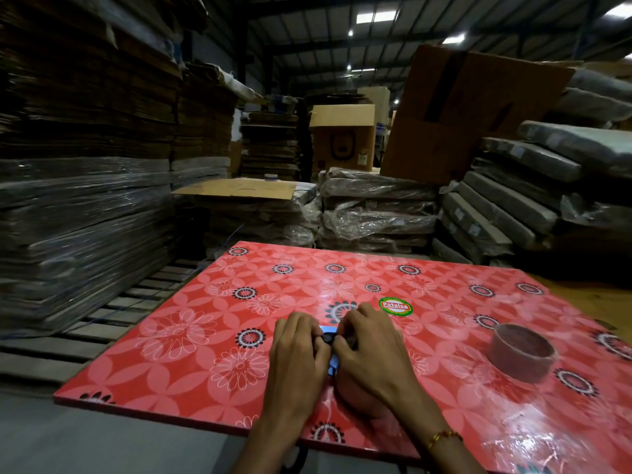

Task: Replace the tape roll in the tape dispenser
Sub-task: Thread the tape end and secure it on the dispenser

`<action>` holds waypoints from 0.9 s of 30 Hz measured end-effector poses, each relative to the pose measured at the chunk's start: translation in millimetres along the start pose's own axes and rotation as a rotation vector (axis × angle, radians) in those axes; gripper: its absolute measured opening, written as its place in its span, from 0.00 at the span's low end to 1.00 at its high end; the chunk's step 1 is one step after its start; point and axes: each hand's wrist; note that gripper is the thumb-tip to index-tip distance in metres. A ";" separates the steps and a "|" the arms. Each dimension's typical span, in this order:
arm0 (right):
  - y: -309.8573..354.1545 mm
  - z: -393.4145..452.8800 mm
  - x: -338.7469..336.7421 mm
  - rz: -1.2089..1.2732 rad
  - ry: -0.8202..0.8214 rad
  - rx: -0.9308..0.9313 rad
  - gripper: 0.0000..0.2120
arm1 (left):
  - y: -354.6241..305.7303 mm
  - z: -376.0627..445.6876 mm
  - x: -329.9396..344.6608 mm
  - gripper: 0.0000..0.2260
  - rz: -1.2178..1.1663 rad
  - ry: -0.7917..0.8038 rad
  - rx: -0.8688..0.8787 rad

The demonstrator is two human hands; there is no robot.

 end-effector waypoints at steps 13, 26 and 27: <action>5.6 -3.4 -0.3 -0.144 -0.003 -0.046 0.06 | -9.2 -4.5 -3.1 0.03 0.057 0.010 -0.060; 11.3 5.5 4.4 -0.128 0.002 0.006 0.08 | -7.0 0.0 2.3 0.06 0.046 -0.013 -0.109; 11.6 6.1 3.7 -0.114 0.011 0.019 0.08 | -6.6 1.0 2.1 0.05 0.045 -0.005 -0.116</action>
Point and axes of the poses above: each hand's wrist, its own z-axis towards the middle knuckle, its own x-axis out of the palm, y = z × x, and after that the axes turned 11 degrees about x, right-handed
